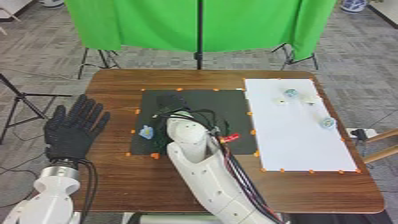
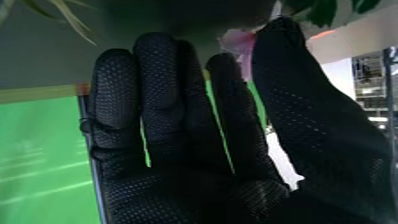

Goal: Arrange flowers

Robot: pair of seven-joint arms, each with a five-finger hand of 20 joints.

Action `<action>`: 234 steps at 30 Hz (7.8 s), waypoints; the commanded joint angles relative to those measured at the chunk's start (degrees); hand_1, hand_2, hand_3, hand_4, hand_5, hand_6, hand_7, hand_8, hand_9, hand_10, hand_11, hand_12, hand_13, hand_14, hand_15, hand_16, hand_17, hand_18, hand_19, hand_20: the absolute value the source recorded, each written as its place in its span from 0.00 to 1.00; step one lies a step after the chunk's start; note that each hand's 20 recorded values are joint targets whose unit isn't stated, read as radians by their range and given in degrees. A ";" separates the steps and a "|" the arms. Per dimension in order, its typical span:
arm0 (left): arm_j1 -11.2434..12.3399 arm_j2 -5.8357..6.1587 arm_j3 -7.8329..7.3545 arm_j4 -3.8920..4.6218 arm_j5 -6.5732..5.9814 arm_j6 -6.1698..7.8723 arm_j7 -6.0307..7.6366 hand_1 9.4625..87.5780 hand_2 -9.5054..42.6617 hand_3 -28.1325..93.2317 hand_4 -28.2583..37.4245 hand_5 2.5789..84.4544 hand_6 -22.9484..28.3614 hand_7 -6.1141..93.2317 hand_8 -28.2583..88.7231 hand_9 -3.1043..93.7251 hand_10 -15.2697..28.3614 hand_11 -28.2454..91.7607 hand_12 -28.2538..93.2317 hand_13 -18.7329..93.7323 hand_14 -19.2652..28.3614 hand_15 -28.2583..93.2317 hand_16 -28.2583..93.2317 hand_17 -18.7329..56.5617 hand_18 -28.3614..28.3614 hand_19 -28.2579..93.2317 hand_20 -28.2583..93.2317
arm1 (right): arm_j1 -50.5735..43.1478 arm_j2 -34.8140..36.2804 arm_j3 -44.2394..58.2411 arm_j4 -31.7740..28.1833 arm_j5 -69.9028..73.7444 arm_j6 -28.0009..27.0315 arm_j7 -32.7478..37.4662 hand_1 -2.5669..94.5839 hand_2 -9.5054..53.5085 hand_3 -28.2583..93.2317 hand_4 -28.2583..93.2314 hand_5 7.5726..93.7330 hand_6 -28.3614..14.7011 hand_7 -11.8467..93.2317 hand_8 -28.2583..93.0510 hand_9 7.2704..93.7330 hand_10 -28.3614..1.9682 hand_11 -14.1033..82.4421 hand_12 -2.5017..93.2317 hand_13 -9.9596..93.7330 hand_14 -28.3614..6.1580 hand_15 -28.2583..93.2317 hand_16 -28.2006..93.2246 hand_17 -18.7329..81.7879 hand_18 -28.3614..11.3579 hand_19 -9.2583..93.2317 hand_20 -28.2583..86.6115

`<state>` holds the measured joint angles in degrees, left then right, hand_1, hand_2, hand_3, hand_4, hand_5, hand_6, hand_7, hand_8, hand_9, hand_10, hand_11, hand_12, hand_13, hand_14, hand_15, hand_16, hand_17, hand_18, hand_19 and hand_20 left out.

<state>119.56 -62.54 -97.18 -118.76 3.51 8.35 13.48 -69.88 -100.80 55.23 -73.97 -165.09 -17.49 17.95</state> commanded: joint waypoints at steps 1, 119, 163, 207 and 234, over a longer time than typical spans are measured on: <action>1.56 -0.81 -0.19 -0.32 -0.39 1.02 0.14 0.24 0.42 0.84 0.04 0.52 0.63 0.18 0.18 0.46 0.69 0.42 0.35 0.45 0.72 0.57 0.21 0.20 0.77 0.51 0.40 | 1.24 2.12 -2.21 -4.06 4.66 -1.07 0.19 0.56 0.00 0.82 0.00 0.52 0.47 0.27 0.14 0.58 0.31 0.37 0.21 0.64 0.41 0.71 0.42 0.51 0.17 0.87 0.48; 4.69 -2.48 -5.95 -2.98 1.50 5.38 -3.02 0.24 0.47 0.83 0.04 0.54 0.62 0.19 0.17 0.46 0.69 0.43 0.35 0.46 0.73 0.58 0.21 0.20 0.76 0.50 0.40 | -7.89 14.11 -2.96 -24.03 21.94 -0.09 2.34 0.68 0.00 0.81 0.00 0.68 0.62 0.54 0.29 0.75 0.52 0.37 0.55 0.67 0.53 0.71 0.60 0.52 0.19 0.90 0.59; 5.93 -4.30 -5.60 -2.87 4.19 1.80 -3.05 0.24 0.46 0.84 0.03 0.49 0.63 0.19 0.17 0.46 0.69 0.43 0.35 0.46 0.72 0.58 0.20 0.20 0.76 0.51 0.39 | -6.28 22.14 12.14 -24.55 23.82 8.36 12.19 0.52 0.00 0.88 0.00 0.46 0.43 0.25 0.15 0.43 0.20 0.31 0.20 0.50 0.28 0.68 0.37 0.47 0.11 0.90 0.53; 7.66 -5.18 -5.93 -4.62 0.98 9.45 -0.81 0.26 0.48 0.84 0.02 0.55 0.63 0.22 0.17 0.48 0.70 0.45 0.35 0.46 0.73 0.60 0.20 0.20 0.76 0.52 0.40 | -5.53 28.14 19.75 -11.99 21.21 10.83 14.37 0.72 0.00 0.78 0.00 0.74 0.61 0.44 0.27 0.82 0.56 0.36 0.55 0.74 0.60 0.63 0.58 0.52 0.18 0.88 0.58; 6.81 -4.23 -5.20 -4.14 1.31 10.74 -1.38 0.25 0.47 0.84 0.02 0.55 0.63 0.21 0.16 0.48 0.70 0.45 0.35 0.46 0.73 0.61 0.19 0.19 0.76 0.53 0.39 | -7.05 26.49 -1.40 -27.84 33.23 3.10 10.97 0.74 0.00 0.79 0.00 0.74 0.60 0.44 0.29 0.82 0.53 0.37 0.57 0.73 0.57 0.64 0.59 0.52 0.16 0.89 0.60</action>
<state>125.40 -66.95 -103.35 -122.78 5.07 18.06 11.84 -75.00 -74.17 53.78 -100.02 -131.41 -14.86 29.59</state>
